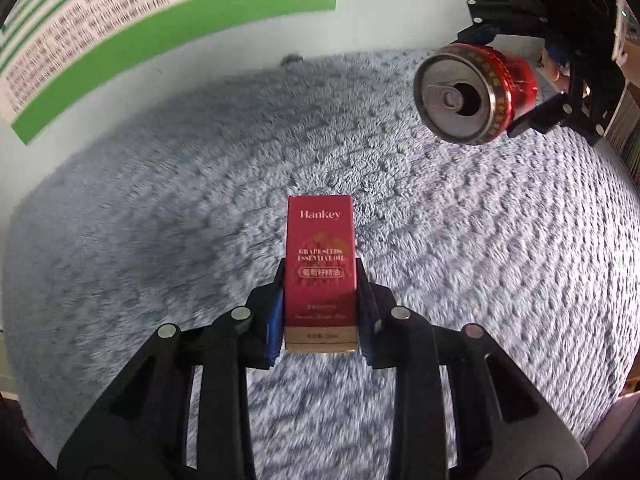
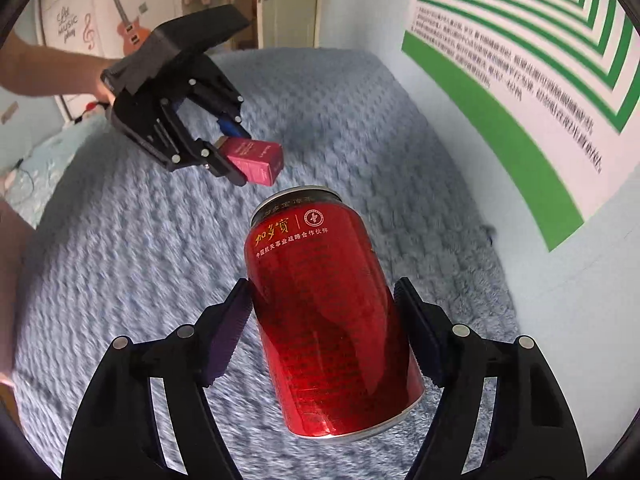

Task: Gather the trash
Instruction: 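Carry the red small box and red can over to the teal bin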

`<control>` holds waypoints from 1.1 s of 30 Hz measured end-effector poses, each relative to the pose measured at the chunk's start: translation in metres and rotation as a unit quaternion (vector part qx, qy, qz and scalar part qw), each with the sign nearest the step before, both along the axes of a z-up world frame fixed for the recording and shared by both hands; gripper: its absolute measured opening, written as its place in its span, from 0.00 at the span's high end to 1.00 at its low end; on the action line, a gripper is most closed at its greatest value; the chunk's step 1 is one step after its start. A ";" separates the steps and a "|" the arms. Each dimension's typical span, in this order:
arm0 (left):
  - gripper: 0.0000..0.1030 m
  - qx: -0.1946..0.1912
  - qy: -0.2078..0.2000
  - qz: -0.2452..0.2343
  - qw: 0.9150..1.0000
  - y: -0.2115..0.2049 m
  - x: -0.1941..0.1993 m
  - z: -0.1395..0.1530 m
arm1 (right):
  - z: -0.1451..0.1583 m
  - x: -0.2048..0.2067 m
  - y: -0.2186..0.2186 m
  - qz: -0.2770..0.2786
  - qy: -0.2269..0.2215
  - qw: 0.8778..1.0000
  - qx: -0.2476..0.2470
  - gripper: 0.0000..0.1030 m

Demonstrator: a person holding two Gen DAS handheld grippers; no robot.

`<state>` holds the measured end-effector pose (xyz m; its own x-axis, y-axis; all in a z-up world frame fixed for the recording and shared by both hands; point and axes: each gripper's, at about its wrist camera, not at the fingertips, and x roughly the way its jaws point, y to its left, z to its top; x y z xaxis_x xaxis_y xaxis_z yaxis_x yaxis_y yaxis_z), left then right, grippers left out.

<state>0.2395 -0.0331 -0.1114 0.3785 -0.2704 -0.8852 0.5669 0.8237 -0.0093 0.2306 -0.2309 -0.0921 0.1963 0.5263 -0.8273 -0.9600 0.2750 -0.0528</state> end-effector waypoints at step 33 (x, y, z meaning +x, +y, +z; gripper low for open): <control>0.74 0.021 0.013 0.396 0.918 0.422 -0.430 0.033 | 0.028 -0.323 0.502 0.389 0.060 0.918 0.054 0.29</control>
